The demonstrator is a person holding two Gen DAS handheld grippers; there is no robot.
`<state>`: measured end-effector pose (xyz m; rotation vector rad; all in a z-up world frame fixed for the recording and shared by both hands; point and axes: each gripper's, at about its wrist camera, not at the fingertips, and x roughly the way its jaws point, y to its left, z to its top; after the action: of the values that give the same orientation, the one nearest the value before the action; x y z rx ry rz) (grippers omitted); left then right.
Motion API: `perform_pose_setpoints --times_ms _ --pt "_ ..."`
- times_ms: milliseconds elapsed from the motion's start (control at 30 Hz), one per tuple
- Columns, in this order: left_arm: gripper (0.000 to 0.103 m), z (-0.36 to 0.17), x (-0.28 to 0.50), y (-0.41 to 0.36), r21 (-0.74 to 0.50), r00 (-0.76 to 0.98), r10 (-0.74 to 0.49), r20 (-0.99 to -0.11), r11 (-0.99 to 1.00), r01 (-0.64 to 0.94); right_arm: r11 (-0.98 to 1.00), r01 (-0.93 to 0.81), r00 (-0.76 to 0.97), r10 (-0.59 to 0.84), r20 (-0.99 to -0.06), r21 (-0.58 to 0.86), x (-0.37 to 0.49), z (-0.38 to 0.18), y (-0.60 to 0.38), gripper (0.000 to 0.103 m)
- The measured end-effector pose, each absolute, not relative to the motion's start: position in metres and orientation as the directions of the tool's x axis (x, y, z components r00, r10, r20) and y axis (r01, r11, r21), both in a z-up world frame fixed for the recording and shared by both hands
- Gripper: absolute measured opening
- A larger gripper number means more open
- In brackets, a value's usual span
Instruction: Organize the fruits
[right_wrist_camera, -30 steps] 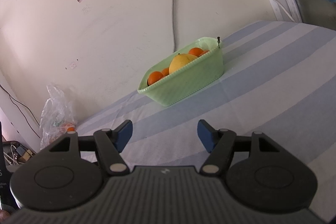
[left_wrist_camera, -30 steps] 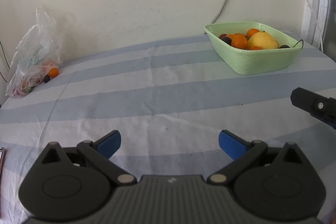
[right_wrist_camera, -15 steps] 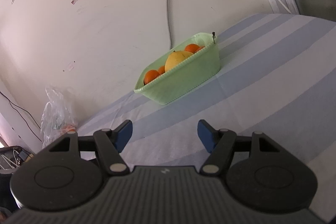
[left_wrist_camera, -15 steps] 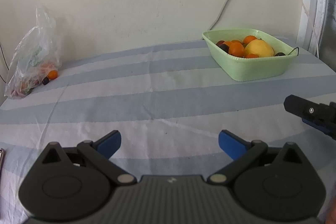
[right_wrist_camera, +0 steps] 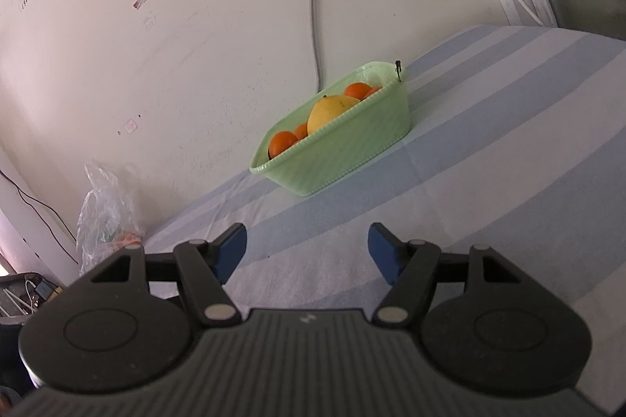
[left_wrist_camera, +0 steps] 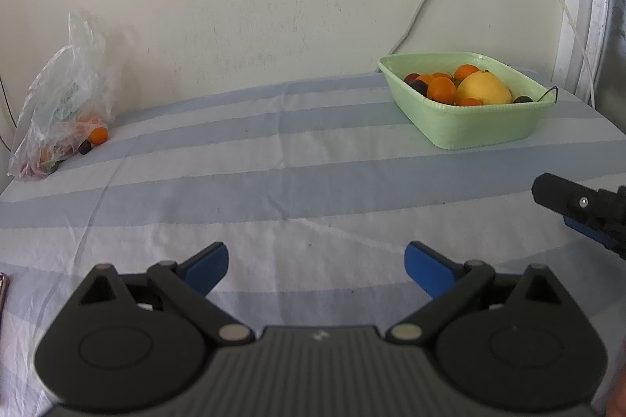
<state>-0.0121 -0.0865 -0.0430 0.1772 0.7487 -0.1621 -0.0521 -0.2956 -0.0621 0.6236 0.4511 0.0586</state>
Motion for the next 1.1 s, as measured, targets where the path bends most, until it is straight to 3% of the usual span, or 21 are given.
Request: perform_pose_setpoints --times_ms 1100 --pt "0.103 -0.068 -0.003 -0.078 0.146 0.738 -0.010 -0.674 0.978 0.147 0.823 0.073 0.904 0.183 -0.386 0.563 -0.050 -0.060 -0.296 0.073"
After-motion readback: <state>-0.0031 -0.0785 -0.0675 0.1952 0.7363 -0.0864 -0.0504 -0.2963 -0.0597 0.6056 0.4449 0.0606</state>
